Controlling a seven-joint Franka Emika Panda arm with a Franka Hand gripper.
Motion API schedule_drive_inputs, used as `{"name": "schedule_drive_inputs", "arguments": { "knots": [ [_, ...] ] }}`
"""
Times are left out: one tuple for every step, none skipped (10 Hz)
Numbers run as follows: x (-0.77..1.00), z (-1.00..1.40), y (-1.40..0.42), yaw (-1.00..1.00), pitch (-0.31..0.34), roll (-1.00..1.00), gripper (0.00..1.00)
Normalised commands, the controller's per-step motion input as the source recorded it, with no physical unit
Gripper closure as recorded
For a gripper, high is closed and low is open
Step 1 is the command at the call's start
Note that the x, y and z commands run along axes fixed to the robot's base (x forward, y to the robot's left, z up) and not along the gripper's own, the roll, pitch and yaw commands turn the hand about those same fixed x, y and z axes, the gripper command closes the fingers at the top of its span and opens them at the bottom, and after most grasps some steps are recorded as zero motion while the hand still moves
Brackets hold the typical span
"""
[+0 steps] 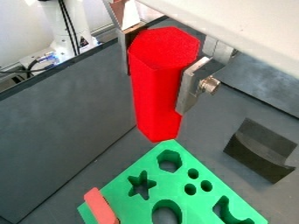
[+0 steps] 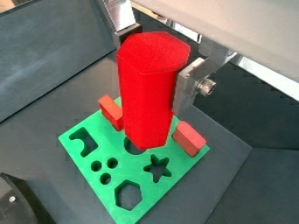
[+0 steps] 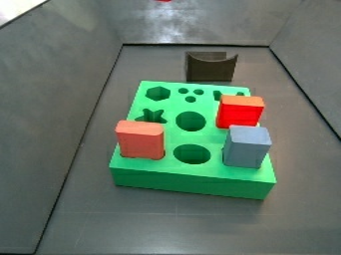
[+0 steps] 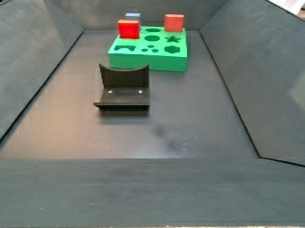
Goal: Pick up the hexagon object. Move up. Place the hexagon object on the fixture. Regrasp the hexagon object. Move to above the board. Insert the hexagon object.
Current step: Insert the hexagon object.
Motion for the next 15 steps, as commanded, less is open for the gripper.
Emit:
{"name": "schedule_drive_inputs", "arguments": {
  "knots": [
    [0.0,-0.05,0.04,-0.13,-0.001,-0.11,1.0],
    [0.0,-0.21,0.23,-0.41,0.0,-0.27,1.0],
    [0.0,-0.29,0.23,-0.42,-0.024,-0.4,1.0],
    [0.0,-0.22,0.2,-0.35,0.0,-0.44,1.0],
    [0.0,-0.28,0.21,-0.39,-0.004,-0.41,1.0],
    [0.02,-0.29,0.19,-0.31,0.0,-0.39,1.0],
    [0.0,-0.31,0.2,-0.31,0.0,-0.36,1.0],
    [0.0,-0.3,0.22,-0.28,-0.043,-0.29,1.0],
    [0.0,-0.33,0.21,-0.31,-0.09,-0.25,1.0],
    [0.0,-0.34,0.21,-0.29,-0.12,-0.2,1.0],
    [0.0,-0.37,0.14,-0.26,-0.176,-0.13,1.0],
    [0.0,-0.35,0.14,-0.25,-0.217,-0.12,1.0],
    [-0.01,-0.33,0.15,-0.26,-0.223,-0.12,1.0],
    [-0.02,-0.36,0.15,-0.28,-0.25,-0.11,1.0],
    [-0.07,-0.37,0.15,-0.26,-0.249,-0.11,1.0]
  ]
}}
